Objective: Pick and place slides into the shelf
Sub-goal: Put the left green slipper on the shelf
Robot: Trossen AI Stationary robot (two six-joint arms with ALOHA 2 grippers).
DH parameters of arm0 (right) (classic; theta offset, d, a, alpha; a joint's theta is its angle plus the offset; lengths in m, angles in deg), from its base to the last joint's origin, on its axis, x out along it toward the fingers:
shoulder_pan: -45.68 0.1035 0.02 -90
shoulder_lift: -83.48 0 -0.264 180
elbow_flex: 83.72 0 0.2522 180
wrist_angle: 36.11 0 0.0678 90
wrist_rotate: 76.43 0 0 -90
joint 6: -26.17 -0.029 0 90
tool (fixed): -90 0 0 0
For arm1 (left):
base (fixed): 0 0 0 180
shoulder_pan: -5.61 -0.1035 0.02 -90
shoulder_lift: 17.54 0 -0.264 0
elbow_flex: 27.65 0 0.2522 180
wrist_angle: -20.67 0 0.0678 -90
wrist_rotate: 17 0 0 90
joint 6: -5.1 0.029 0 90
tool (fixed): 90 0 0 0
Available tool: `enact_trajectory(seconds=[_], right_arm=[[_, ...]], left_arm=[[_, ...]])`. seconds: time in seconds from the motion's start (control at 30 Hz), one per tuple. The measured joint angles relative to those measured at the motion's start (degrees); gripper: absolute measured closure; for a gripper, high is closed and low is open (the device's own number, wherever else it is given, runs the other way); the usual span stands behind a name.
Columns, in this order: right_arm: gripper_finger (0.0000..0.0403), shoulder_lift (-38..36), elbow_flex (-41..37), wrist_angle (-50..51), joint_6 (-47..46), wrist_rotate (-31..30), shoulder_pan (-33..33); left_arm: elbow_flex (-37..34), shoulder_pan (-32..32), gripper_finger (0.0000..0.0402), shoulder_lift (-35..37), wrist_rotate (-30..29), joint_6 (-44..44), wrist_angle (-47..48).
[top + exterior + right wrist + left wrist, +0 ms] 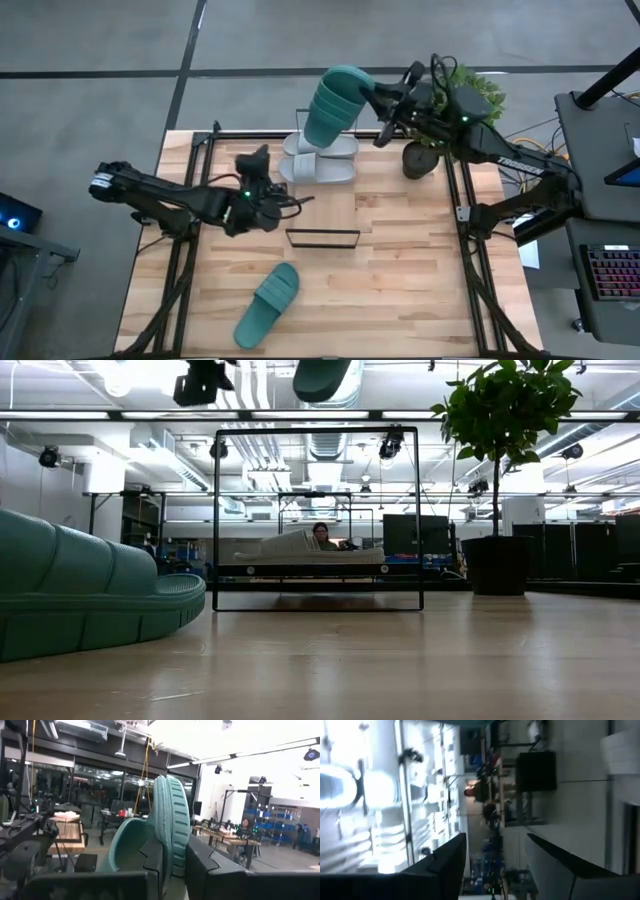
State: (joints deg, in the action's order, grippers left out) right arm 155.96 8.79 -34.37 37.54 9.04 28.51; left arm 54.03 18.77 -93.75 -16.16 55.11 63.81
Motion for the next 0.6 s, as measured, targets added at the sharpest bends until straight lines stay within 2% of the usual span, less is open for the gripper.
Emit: enact_trajectory(seconds=[0.07, 0.13, 0.27, 0.33, 0.5, 0.6], right_arm=[[0.0367, 0.04, -0.02, 0.3, -0.42, -0.03, -0.01], [0.0367, 0.04, -0.02, 0.26, -0.48, -0.02, -0.02], [0.0367, -0.58, -0.02, 0.73, -0.48, -0.01, -0.02], [0.0367, -0.99, -0.01, 1.52, -0.49, -0.02, -0.02], [0.0367, -2.44, 0.13, 2.24, -1.35, -0.02, -0.11], [0.0367, -3.48, 0.2, 2.24, -1.35, -0.02, -0.11]], left_arm=[[-0.03, 0.07, 0.0225, -0.59, 5.23, 0.08, -0.88], [-0.07, 0.4, 0.0235, -0.3, 13.07, -0.09, -3.09], [-0.07, 0.55, 0.025, 1.62, 29.74, 2.64, -13.73], [-0.28, 0.5, 0.0253, 2.73, 35.93, 6.07, -20.4], [-3.52, 0.5, 0.0254, 2.45, 37.6, 24.02, -38.67], [-7.8, 0.46, 0.0254, 0.29, 37.86, 39.11, -54.5]])
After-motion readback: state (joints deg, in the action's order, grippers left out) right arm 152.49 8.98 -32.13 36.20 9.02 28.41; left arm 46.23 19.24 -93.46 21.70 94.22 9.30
